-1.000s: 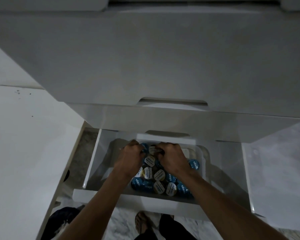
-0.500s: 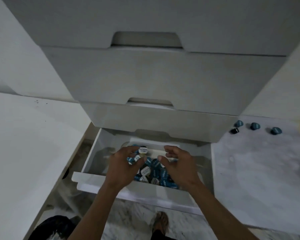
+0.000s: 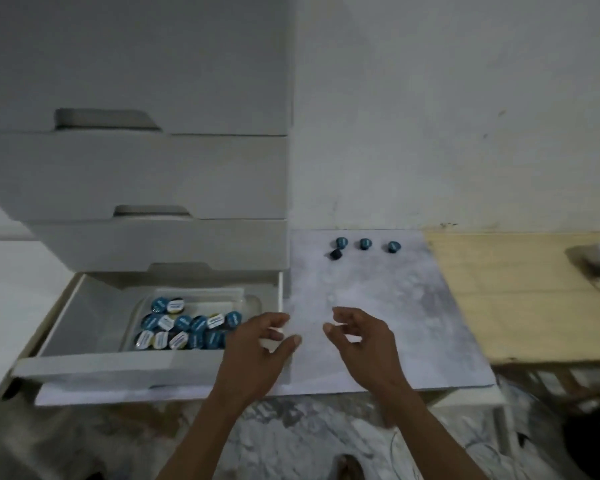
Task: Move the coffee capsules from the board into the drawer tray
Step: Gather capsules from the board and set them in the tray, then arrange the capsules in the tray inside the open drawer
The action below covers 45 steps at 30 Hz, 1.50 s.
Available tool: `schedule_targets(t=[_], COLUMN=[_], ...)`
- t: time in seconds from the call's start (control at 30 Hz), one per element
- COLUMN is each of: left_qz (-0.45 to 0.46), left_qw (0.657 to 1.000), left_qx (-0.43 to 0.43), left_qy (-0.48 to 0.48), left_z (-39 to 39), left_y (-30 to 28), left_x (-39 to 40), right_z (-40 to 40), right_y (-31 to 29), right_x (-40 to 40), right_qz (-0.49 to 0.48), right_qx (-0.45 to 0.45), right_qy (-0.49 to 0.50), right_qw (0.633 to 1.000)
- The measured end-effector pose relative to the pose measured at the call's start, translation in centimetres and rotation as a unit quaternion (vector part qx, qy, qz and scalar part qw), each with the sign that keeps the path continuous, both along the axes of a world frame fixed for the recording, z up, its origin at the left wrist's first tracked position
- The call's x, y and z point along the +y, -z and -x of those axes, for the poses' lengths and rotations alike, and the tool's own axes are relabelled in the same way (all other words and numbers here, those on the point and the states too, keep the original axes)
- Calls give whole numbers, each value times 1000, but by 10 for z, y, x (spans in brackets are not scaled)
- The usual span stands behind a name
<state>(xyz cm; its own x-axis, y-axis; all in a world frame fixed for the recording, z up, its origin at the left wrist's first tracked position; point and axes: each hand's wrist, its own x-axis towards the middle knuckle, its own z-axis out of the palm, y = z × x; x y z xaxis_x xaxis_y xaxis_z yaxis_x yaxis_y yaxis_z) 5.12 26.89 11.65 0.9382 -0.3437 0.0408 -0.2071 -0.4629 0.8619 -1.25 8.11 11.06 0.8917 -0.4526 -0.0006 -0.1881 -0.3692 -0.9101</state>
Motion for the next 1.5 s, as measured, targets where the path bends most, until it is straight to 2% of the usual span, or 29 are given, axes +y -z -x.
schedule_targets(t=[0.27, 0.47, 0.67, 0.97, 1.07, 1.23, 1.33, 1.5], left_qz=[-12, -33, -57, -120, -131, -138, -133, -90], left_qw=[999, 999, 995, 987, 984, 978, 975, 979], left_qx=[3, 14, 33, 4, -21, -72, -89, -103], left_qy=[34, -15, -74, -110, -115, -140, -151, -154], left_z=[-39, -103, -159, -217, -223, -231, -231, -229], left_y=[11, 51, 100, 189, 204, 219, 226, 233], left_x=[-149, -273, -346, -394, -400, -404, -406, -405], right_z=[-15, -86, -159, -216, -221, -230, -230, -233], right_y=[11, 49, 99, 195, 220, 235, 244, 247], right_x=[-146, -258, -316, -346, -346, -348, -353, -351], right_qz=[37, 55, 62, 142, 171, 255, 246, 241], right_qx=[15, 27, 53, 100, 74, 2, -33, -23], right_qy=[89, 112, 87, 45, 53, 63, 63, 78], right_qw=[995, 992, 993, 984, 981, 965, 967, 967])
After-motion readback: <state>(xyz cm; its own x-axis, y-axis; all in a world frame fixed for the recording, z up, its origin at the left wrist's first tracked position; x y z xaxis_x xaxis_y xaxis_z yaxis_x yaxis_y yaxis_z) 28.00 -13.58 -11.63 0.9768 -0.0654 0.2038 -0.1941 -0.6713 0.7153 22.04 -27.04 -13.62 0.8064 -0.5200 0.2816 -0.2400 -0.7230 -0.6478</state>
